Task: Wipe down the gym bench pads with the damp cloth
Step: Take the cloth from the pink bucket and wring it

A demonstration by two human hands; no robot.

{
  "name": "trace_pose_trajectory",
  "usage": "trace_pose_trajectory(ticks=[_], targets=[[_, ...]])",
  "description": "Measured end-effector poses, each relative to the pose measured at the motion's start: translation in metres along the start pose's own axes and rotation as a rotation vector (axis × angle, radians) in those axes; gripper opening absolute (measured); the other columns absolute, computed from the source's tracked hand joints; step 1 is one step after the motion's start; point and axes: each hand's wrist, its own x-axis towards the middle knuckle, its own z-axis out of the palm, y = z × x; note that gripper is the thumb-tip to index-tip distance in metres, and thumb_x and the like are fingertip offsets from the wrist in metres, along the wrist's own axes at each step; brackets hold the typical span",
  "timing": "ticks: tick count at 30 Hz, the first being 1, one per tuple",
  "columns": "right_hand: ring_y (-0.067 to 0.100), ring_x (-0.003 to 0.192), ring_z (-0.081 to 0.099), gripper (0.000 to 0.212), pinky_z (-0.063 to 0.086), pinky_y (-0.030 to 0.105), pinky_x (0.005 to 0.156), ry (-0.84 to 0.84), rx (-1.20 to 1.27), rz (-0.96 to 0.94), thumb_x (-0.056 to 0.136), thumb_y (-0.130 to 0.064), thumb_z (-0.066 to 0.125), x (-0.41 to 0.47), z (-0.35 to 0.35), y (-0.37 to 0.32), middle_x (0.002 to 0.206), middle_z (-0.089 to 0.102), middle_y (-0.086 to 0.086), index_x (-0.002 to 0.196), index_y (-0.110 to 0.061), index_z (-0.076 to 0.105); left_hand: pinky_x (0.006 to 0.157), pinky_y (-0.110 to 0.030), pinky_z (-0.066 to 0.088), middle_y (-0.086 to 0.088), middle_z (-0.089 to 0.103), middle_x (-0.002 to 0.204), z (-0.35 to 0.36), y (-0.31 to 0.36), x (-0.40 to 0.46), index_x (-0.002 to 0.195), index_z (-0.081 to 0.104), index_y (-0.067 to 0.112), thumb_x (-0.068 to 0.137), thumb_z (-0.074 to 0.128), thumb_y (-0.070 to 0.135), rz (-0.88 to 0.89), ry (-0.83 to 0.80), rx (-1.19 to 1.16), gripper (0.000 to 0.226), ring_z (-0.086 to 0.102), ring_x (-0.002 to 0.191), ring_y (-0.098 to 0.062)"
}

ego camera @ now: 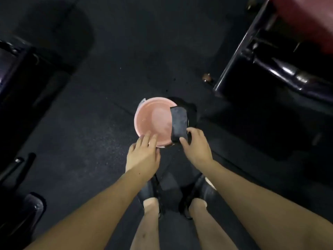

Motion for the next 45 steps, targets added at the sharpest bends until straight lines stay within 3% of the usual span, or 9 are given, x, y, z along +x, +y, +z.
trace_pose_trajectory(ticks=[6,10,13,17,23,26,35,42,45], targets=[[0.024,0.123,0.053,0.057,0.043,0.032,0.087,0.084,0.271,0.154,0.096,-0.044,0.064,0.058,0.046,0.021,0.146,0.044,0.005,0.144,-0.022,0.043,0.107,-0.047,0.041,-0.005,0.041,0.158,0.059,0.009,0.033,0.147,0.045,0.017,0.098,0.05,0.027,-0.079,-0.013,-0.052,0.05,0.046,0.138,-0.027],[0.025,0.123,0.054,0.066,0.05,0.039,0.096,0.119,0.363,0.147,0.094,-0.042,0.068,0.08,0.061,0.024,0.144,0.049,0.006,0.149,-0.019,0.037,0.105,-0.046,0.042,-0.003,0.043,0.157,0.08,0.005,0.042,0.146,0.046,0.017,0.098,0.05,0.026,-0.104,-0.011,-0.056,0.049,0.046,0.139,-0.025],[0.024,0.122,0.058,0.061,0.053,0.047,0.099,0.146,0.436,0.177,0.093,-0.038,0.07,0.084,0.068,0.025,0.137,0.057,0.003,0.145,-0.021,0.041,0.104,-0.046,0.042,-0.002,0.043,0.158,0.086,0.002,0.042,0.146,0.046,0.018,0.097,0.052,0.024,-0.133,-0.013,-0.071,0.05,0.046,0.139,-0.025],[0.023,0.116,0.061,0.049,0.055,0.046,0.098,0.136,0.492,0.265,0.095,-0.031,0.071,0.079,0.062,0.026,0.131,0.061,0.002,0.138,-0.023,0.049,0.106,-0.046,0.041,-0.001,0.042,0.158,0.08,0.0,0.037,0.147,0.045,0.02,0.098,0.051,0.025,-0.17,-0.037,-0.064,0.049,0.045,0.139,-0.025],[0.023,0.099,0.065,0.025,0.049,0.032,0.079,0.076,0.476,0.337,0.097,-0.022,0.068,0.063,0.043,0.026,0.112,0.066,0.004,0.119,-0.016,0.058,0.108,-0.046,0.04,0.002,0.043,0.156,0.055,0.005,0.027,0.148,0.044,0.021,0.098,0.05,0.026,-0.205,-0.07,-0.076,0.051,0.042,0.143,-0.022],[0.025,0.1,0.064,0.029,0.048,0.033,0.079,0.061,0.443,0.38,0.098,-0.025,0.068,0.047,0.028,0.028,0.116,0.065,0.006,0.124,-0.017,0.059,0.109,-0.047,0.039,0.001,0.044,0.156,0.034,0.012,0.021,0.148,0.045,0.018,0.099,0.05,0.026,-0.215,-0.087,-0.063,0.05,0.039,0.144,-0.023],[0.018,0.119,0.062,0.041,0.051,0.035,0.102,0.212,0.635,0.338,0.097,-0.029,0.069,-0.017,-0.117,-0.007,0.129,0.066,-0.002,0.136,-0.024,0.058,0.109,-0.046,0.038,0.002,0.042,0.15,-0.097,0.093,0.016,0.147,0.04,0.024,0.1,0.047,0.033,-0.162,-0.065,-0.029,0.049,0.046,0.132,-0.024],[0.001,0.109,0.063,0.037,0.049,0.017,0.091,0.322,0.8,0.204,0.097,-0.025,0.068,-0.071,-0.286,-0.031,0.119,0.068,-0.015,0.132,-0.031,0.061,0.115,-0.042,0.032,0.003,0.039,0.159,-0.219,0.217,0.022,0.152,0.038,0.026,0.101,0.047,0.035,-0.049,0.003,-0.083,0.053,0.037,0.143,-0.023],[-0.002,0.107,0.065,0.036,0.053,0.022,0.095,0.379,0.861,0.172,0.096,-0.024,0.068,-0.093,-0.348,-0.028,0.116,0.07,-0.016,0.131,-0.03,0.063,0.113,-0.04,0.036,0.003,0.037,0.161,-0.257,0.268,0.023,0.153,0.04,0.026,0.102,0.046,0.037,0.009,0.039,-0.065,0.052,0.04,0.144,-0.021]])
